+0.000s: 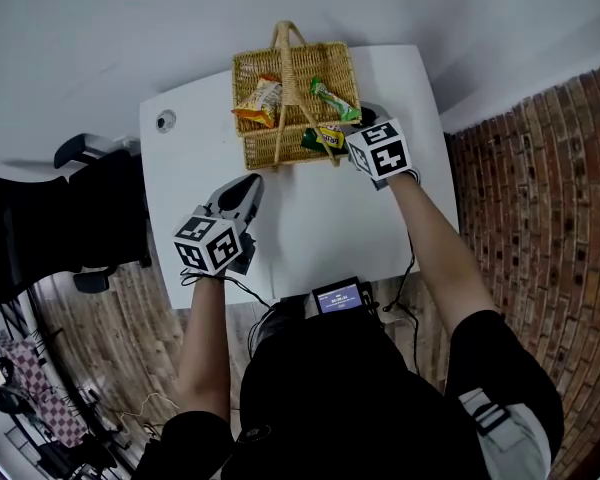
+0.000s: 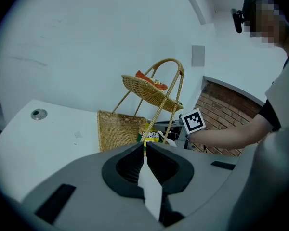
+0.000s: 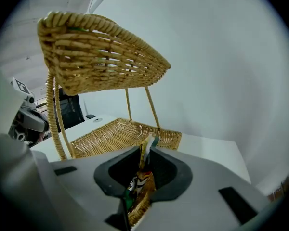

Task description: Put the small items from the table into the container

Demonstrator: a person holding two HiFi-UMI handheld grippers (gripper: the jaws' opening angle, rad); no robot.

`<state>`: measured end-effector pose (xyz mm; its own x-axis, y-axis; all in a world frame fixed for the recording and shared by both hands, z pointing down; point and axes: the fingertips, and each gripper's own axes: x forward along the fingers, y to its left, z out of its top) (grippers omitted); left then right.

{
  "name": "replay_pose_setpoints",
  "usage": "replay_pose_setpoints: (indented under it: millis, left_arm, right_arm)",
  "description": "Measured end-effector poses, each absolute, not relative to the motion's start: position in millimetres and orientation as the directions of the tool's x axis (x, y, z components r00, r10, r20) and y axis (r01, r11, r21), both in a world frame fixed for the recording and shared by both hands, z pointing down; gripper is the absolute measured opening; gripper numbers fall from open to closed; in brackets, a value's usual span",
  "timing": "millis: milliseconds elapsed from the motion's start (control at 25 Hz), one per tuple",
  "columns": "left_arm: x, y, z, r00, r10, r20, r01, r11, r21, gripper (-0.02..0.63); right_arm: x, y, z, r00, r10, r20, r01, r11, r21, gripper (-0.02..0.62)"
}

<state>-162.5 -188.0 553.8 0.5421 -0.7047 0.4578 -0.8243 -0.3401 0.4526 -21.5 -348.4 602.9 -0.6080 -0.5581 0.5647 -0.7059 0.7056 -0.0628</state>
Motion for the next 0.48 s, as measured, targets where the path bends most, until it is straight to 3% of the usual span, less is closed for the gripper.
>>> replay_pose_setpoints:
  millis: [160, 360, 480]
  left_arm:
    - [-165.1, -187.5, 553.0, 0.541, -0.707, 0.456, -0.825, -0.338, 0.454, 0.012]
    - [-163.1, -185.8, 550.5, 0.546, -0.708, 0.449, -0.821, -0.343, 0.457, 0.012]
    - [-162.0, -185.0, 548.6, 0.549, -0.708, 0.445, -0.819, -0.348, 0.456, 0.012]
  right_arm:
    - [-21.8, -348.0, 602.4, -0.620, -0.550, 0.559, -0.707, 0.701, -0.094, 0.075]
    - [-22.6, -343.9, 601.0, -0.637, -0.535, 0.556, -0.701, 0.701, -0.129, 0.179]
    - [-16.7, -344.5, 597.0, -0.631, -0.550, 0.547, -0.715, 0.686, -0.135, 0.189]
